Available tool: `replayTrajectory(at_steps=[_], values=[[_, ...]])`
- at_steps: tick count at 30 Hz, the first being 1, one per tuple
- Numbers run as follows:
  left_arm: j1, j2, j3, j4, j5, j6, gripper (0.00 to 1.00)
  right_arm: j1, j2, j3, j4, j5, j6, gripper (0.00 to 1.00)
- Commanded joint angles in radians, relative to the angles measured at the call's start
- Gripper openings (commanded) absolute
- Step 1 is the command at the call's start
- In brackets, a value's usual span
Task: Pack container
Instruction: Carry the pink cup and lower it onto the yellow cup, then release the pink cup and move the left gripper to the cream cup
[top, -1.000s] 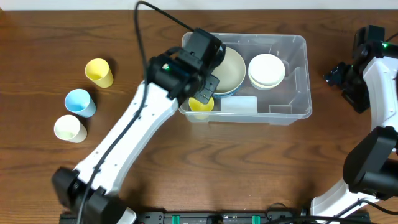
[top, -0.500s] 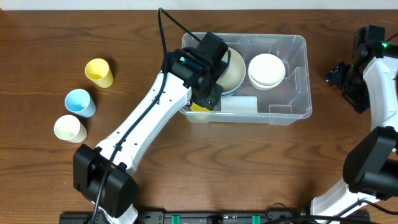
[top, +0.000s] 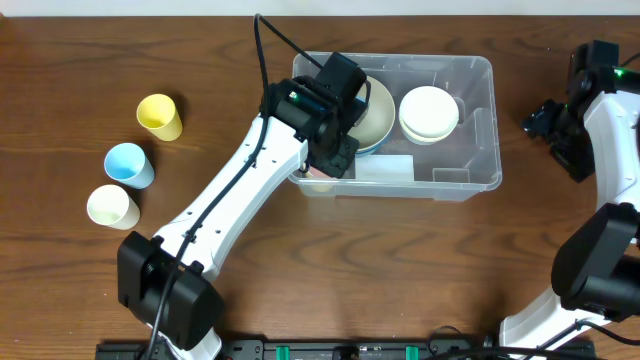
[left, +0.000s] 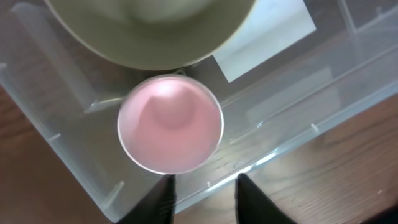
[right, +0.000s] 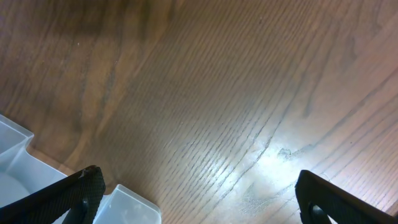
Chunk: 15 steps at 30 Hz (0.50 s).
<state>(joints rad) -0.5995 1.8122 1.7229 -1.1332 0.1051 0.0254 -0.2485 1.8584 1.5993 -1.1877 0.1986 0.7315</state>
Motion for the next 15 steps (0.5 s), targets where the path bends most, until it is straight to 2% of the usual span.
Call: replayTrajectory(at_steps=[1, 7, 10, 11, 15], values=[[-0.002, 0.005, -0.006, 0.004, 0.003, -0.003, 0.63, -0.006, -0.012, -0.003, -0.001, 0.010, 0.016, 0.99], [0.019, -0.011, 0.026, 0.014, -0.073, -0.014, 0.87, -0.006, -0.012, -0.003, -0.001, 0.010, 0.016, 0.99], [0.058, -0.052, 0.045, 0.016, -0.137, -0.054, 0.91, -0.006, -0.012, -0.003, -0.001, 0.010, 0.016, 0.99], [0.078, -0.072, 0.046, 0.018, -0.169, -0.074, 0.99, -0.007, -0.012, -0.003, -0.001, 0.010, 0.016, 0.99], [0.199, -0.151, 0.046, -0.001, -0.277, -0.218, 0.98, -0.006, -0.012, -0.003, -0.001, 0.010, 0.016, 0.99]])
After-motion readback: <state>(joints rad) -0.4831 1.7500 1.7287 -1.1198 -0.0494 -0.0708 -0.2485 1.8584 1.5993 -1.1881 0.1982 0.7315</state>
